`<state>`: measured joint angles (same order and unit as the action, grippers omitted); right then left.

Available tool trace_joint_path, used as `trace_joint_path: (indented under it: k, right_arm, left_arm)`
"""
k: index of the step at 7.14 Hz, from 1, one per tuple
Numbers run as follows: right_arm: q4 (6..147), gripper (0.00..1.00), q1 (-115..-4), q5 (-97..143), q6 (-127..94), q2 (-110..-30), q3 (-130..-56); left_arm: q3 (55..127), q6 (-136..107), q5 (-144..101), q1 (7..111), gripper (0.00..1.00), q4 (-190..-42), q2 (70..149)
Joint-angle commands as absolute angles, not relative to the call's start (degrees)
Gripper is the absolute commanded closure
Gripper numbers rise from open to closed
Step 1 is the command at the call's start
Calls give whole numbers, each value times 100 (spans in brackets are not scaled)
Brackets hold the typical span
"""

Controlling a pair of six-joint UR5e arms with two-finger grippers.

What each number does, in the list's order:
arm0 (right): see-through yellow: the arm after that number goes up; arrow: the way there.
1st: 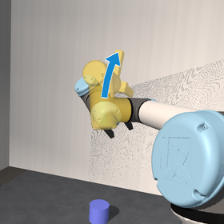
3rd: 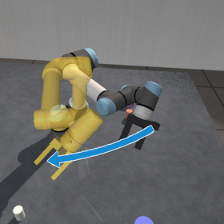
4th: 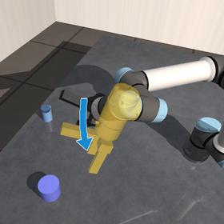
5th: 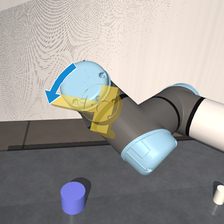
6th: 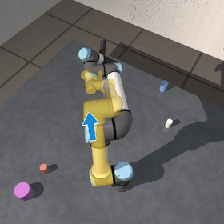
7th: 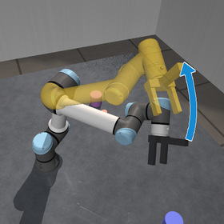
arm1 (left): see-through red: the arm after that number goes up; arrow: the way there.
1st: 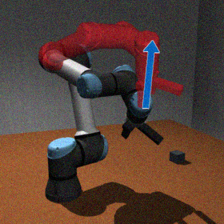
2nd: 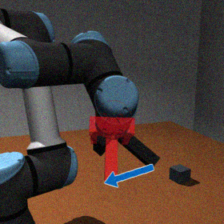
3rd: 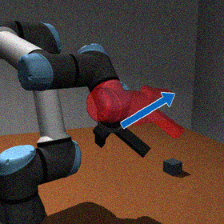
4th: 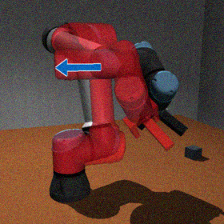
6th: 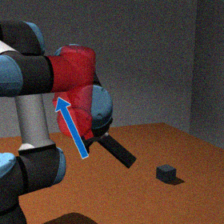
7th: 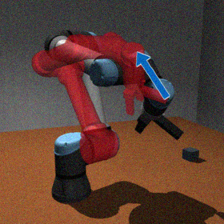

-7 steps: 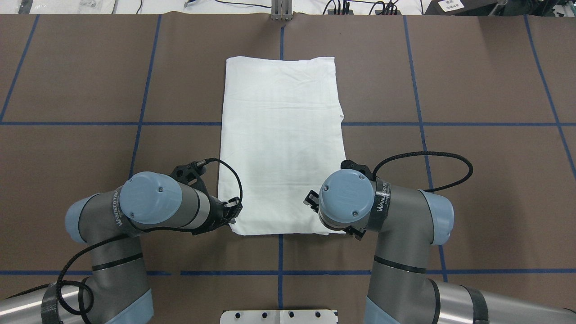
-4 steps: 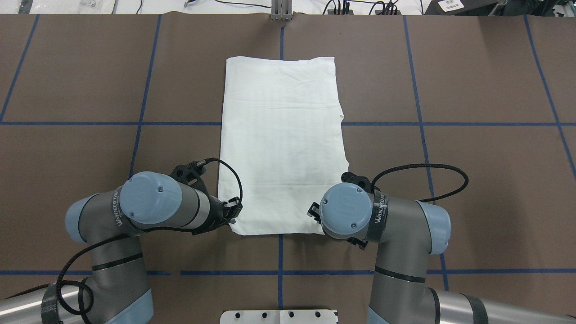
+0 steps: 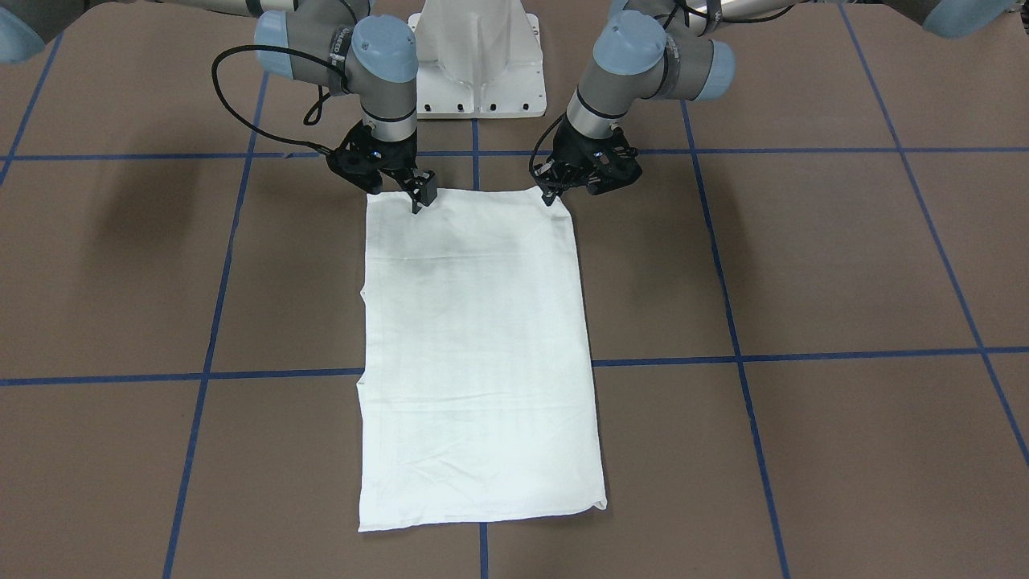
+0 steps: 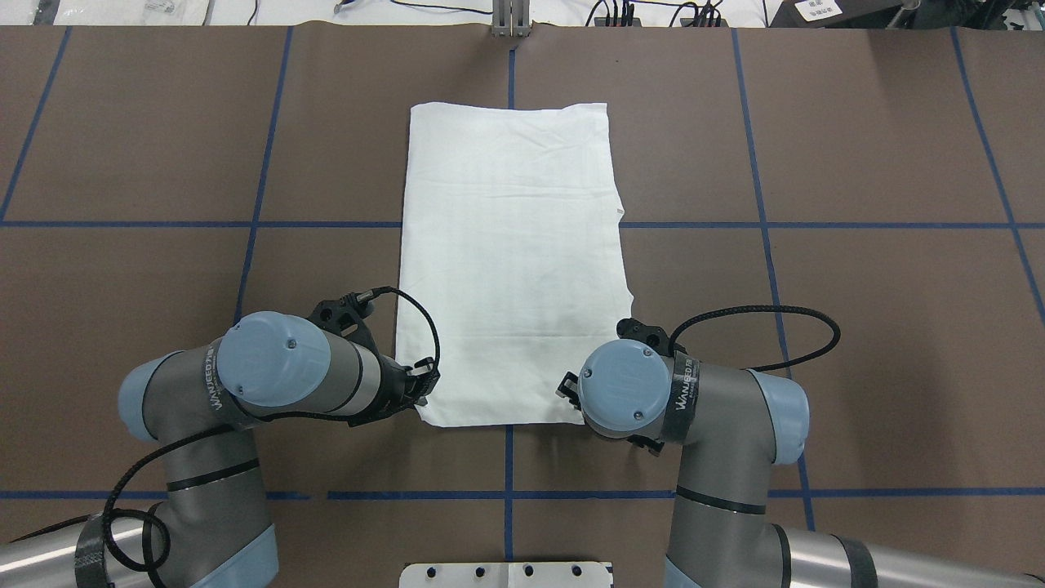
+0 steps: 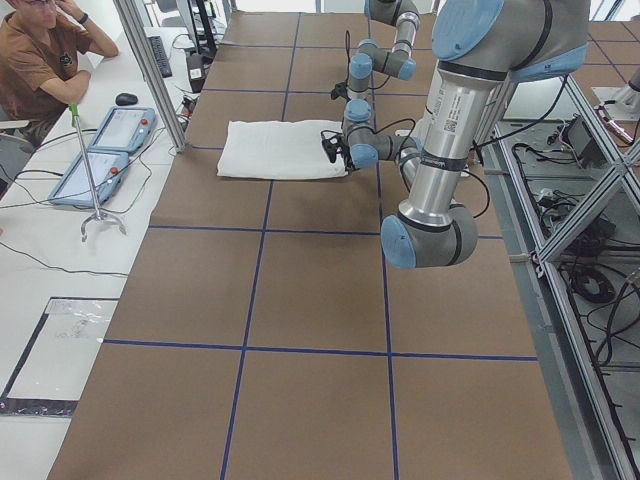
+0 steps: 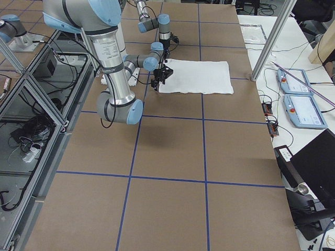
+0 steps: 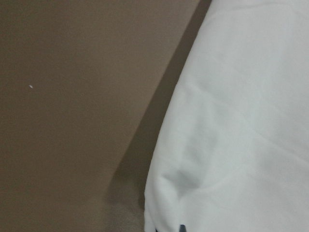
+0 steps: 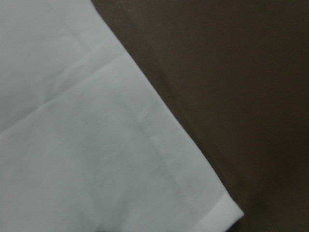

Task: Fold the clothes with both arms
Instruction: 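Lower the right gripper to the other near corner and grasp it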

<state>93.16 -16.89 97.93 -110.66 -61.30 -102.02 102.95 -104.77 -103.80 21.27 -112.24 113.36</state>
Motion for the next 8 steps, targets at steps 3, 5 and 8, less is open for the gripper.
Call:
trace_joint_path:
  k: [3, 5, 8]
  right_arm:
    - [9176, 40, -1714, 9782, -11092, -6126, -10178]
    - [9176, 68, -1731, 9791, -11074, -6117, -10195]
    - [9237, 74, -1758, 9809, -11083, -6108, -10292]
  left_arm:
    - [10292, -10477, -10380, 2127, 100, -11224, 11329]
    - [10292, -10477, -10380, 2127, 100, -11224, 11338]
    - [10301, -10477, -10380, 2127, 100, -11224, 11338]
